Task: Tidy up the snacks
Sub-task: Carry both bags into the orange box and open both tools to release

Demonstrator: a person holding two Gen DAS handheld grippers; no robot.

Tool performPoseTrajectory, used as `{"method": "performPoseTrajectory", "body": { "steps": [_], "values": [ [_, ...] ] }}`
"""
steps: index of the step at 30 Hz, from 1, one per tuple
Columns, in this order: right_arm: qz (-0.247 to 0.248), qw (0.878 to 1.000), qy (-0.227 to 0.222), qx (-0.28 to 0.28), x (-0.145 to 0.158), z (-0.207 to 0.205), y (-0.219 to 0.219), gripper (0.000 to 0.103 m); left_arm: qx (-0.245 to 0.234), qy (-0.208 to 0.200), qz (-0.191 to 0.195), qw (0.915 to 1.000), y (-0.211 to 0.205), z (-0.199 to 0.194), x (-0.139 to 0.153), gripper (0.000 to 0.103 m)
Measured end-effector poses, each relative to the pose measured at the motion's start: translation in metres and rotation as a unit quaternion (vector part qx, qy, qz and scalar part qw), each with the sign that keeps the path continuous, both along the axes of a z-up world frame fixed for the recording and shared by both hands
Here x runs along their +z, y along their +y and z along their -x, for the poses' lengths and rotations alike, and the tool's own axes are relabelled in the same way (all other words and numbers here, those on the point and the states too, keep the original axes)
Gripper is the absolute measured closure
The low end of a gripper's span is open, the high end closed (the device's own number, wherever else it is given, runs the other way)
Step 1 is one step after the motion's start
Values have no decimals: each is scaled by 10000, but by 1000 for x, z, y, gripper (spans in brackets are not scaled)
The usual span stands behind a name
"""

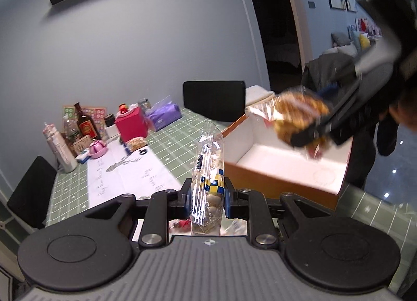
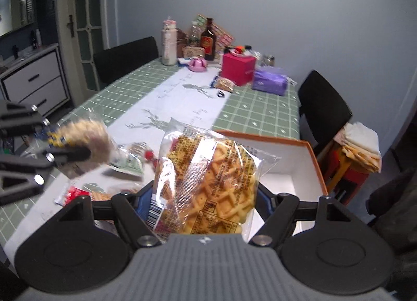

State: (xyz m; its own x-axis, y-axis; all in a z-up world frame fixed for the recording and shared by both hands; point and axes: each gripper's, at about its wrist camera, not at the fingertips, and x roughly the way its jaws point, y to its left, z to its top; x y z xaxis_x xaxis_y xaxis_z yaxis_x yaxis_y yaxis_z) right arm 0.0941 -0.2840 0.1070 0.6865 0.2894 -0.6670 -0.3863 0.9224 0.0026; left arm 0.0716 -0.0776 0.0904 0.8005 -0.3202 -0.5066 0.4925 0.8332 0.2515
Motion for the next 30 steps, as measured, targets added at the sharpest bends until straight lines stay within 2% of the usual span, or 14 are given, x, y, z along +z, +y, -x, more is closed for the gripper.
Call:
{"method": "performPoseTrajectory", "body": {
  "steps": [4,7,15,23,26,30],
  "values": [
    [134,9997,156,-135,-21,-7,-25,29,-235,-7,-137,9996,-21,-9,-3,77],
    [123,9994,165,-266,-26,-13,-41,29,-362,41,-76,9993,-36,-22,-5,77],
    [177,9990,-21,-407,-31,-20,-65,29,-392,644,652,9950,-72,-63,-12,77],
    [410,9969,176,-648,-56,-35,-86,29,-375,1095,1172,9863,-99,-88,-15,77],
    [474,9961,236,-701,-64,-39,-90,29,-339,1251,1142,9850,-108,-95,-22,77],
    [693,9949,272,-676,-72,-42,-87,29,-242,1256,908,9876,-123,-98,-37,77]
  ]
}}
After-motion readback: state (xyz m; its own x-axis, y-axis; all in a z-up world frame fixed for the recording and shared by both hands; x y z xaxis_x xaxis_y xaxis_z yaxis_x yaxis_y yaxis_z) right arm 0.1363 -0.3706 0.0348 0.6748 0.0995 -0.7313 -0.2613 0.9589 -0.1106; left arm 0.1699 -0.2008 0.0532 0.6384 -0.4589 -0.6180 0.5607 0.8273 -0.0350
